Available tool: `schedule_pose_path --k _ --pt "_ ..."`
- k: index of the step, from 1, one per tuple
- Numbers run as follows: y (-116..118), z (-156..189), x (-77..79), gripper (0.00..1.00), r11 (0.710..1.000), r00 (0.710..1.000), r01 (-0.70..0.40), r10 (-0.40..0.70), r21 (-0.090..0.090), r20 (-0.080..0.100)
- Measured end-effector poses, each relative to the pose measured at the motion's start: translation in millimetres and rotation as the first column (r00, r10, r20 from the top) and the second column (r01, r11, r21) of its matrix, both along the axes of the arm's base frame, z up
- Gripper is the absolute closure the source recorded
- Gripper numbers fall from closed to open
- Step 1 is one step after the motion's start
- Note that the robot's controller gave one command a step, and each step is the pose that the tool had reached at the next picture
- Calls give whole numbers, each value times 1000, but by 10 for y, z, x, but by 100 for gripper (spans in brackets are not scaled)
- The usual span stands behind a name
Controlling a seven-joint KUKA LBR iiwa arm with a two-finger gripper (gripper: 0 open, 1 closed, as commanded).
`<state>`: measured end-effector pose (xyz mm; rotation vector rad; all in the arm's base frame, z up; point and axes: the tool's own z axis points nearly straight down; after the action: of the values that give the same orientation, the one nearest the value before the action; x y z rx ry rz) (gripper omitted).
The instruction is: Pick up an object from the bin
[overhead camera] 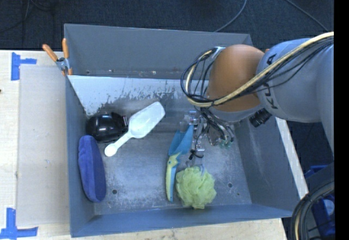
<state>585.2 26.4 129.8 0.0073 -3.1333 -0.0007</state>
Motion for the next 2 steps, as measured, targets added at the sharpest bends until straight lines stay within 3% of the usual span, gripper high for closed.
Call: schedule_pose_path --k 1,2 --pt "-148 -542 -407 0 993 993 115 -115 1 0" --pt "-154 -523 -396 100 993 993 114 -114 -1 2"
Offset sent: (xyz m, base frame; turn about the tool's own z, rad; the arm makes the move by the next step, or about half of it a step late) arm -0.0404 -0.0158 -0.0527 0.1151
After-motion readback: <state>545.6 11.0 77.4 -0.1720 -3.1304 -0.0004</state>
